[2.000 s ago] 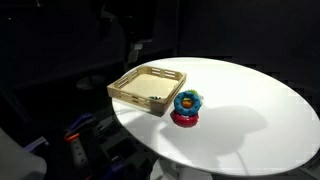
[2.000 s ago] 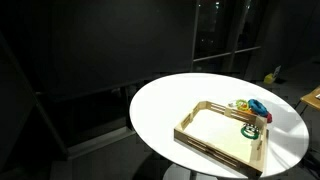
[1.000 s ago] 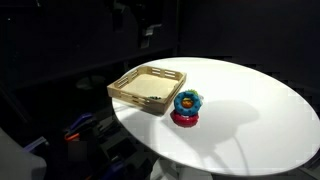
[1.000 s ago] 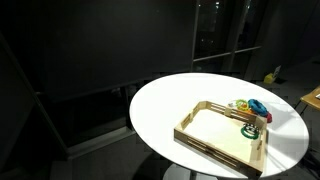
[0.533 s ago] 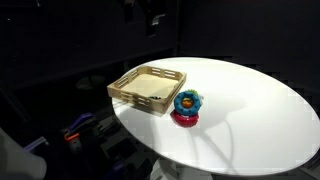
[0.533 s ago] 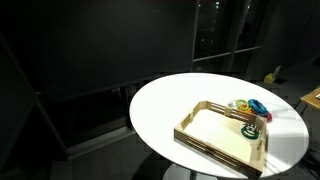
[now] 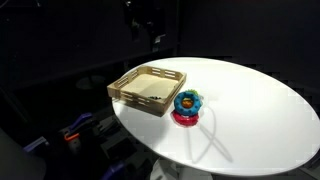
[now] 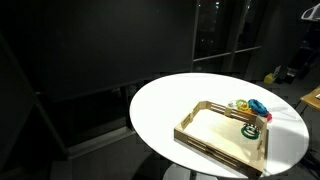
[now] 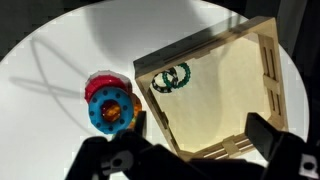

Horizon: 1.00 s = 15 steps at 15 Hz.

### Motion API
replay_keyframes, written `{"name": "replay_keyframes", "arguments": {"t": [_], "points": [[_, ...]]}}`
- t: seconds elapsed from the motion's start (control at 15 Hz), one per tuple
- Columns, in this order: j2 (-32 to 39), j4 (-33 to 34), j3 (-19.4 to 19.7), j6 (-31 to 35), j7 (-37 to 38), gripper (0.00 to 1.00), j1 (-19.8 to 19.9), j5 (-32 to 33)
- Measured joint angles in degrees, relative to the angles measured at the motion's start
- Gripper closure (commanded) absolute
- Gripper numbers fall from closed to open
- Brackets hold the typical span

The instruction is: Move the green ring from the tray to the pile of rings on the table

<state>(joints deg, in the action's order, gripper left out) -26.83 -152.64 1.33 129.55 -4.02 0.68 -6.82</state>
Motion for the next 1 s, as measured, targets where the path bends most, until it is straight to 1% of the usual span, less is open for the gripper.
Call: {"name": "replay_keyframes", "arguments": {"t": [0.2, 0.53, 0.67, 1.0], "points": [[4.3, -0.5, -1.8, 2.8, 0.4, 0.00, 0.0, 1.6], [10.5, -0.8, -4.0, 6.7, 3.5, 0.00, 0.0, 7.9], [11.7, -0.7, -4.2, 7.1, 4.2, 0.00, 0.0, 9.0], [11.9, -0.7, -4.2, 7.2, 4.3, 0.00, 0.0, 9.1]]}}
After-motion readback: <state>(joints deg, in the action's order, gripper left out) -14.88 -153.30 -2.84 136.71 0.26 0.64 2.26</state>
